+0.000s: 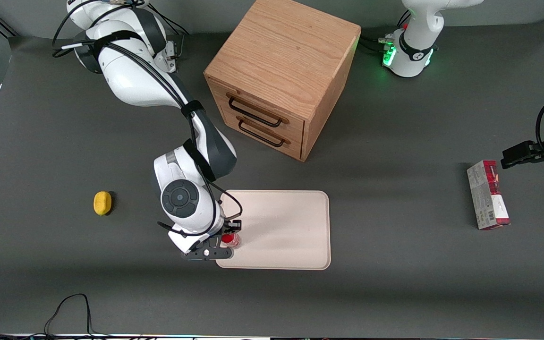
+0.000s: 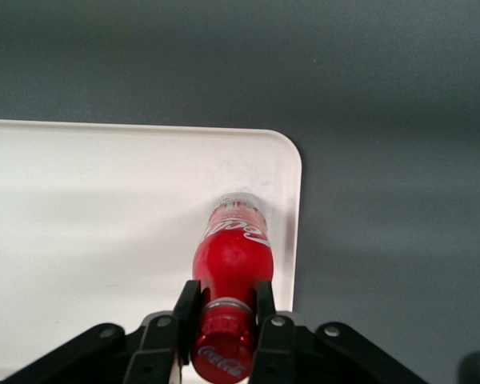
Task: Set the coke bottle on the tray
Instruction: 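Open the right gripper to release the upright bottle and lift away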
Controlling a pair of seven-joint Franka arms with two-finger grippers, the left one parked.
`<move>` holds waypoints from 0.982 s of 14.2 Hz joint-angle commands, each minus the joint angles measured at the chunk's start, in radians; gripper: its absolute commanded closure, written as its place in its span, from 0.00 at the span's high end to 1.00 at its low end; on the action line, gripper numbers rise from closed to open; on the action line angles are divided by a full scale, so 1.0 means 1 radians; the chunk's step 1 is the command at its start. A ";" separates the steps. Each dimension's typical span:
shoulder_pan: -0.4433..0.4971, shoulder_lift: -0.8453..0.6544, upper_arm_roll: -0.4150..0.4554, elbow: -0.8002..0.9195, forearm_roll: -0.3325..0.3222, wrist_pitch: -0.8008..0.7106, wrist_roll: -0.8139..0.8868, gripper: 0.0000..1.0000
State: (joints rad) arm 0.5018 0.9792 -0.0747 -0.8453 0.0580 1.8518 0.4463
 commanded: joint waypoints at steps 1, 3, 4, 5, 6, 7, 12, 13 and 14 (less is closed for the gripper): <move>0.000 0.007 -0.004 0.014 -0.001 0.012 0.014 1.00; 0.000 -0.010 -0.004 0.015 -0.003 0.001 0.015 1.00; 0.001 -0.028 -0.004 0.015 -0.003 -0.014 0.017 1.00; 0.001 -0.051 -0.005 0.015 -0.003 -0.044 0.017 1.00; 0.001 -0.074 -0.005 0.015 -0.003 -0.081 0.017 1.00; 0.001 -0.103 -0.005 0.015 -0.003 -0.107 0.019 1.00; 0.012 -0.276 -0.002 0.015 -0.003 -0.290 0.031 1.00; 0.011 -0.313 -0.002 0.014 -0.003 -0.346 0.029 1.00; 0.007 -0.347 -0.005 0.009 -0.004 -0.403 0.025 1.00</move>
State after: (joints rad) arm 0.5089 0.7087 -0.0765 -0.8055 0.0580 1.5328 0.4502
